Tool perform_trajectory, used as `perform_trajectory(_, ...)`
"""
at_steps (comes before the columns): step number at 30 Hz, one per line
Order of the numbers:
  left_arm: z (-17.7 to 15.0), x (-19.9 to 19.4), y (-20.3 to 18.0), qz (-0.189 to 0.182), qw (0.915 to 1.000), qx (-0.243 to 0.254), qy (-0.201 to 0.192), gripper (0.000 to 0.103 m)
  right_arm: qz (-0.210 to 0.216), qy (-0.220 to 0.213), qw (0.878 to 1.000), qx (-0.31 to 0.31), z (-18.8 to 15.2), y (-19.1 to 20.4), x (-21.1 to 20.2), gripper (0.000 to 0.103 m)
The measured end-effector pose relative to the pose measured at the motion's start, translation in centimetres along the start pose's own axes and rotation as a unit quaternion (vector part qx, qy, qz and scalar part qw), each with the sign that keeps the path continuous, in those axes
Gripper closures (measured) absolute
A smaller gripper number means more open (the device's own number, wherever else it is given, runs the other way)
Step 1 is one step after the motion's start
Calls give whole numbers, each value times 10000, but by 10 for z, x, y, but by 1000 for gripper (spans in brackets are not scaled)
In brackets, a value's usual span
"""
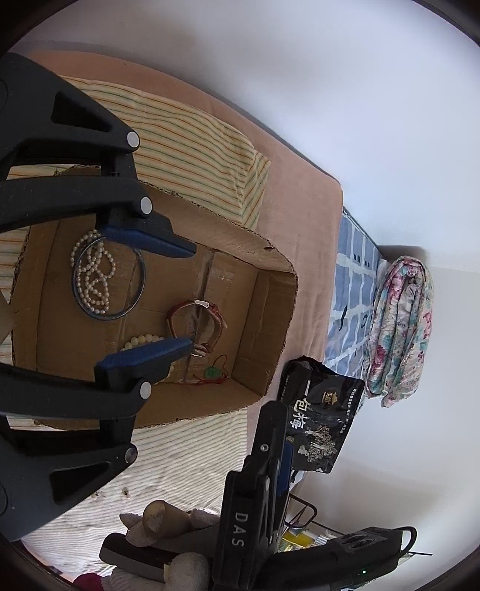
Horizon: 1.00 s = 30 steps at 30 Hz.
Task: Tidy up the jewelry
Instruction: 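Open both tools to drop the pearl and jade pendant into the box, then move both tools back over the brown mala and remaining pearls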
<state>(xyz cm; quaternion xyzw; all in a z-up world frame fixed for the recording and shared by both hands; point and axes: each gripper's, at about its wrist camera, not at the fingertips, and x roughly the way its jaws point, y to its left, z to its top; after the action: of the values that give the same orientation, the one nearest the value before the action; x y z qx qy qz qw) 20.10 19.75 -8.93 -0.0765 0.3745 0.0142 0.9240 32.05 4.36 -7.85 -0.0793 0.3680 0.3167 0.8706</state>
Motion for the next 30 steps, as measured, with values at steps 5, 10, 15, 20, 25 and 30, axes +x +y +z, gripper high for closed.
perform_trajectory(5,-1,-5,-3,14,10000,17,-15,57,-131,-87,9999,-12,0,-1,-10,4)
perform_trajectory(10,-2,-11,-8,5,10000,41,-41,57,-194,-176,9997,-8,0,-2,-21,0)
perform_trajectory(15,-2,-21,-15,11,9999,92,-96,57,-276,-227,9994,18,-1,-4,-32,0)
perform_trajectory(20,-1,-31,-23,3,9998,135,-145,57,-394,-258,9989,32,-5,-6,-44,0)
perform_trajectory(25,0,-41,-32,-17,9996,183,-208,57,-490,-293,9984,47,-7,-11,-57,0)
perform_trajectory(30,0,-51,-45,-77,9993,257,-265,57,-616,-384,9973,106,-11,-17,-76,0)
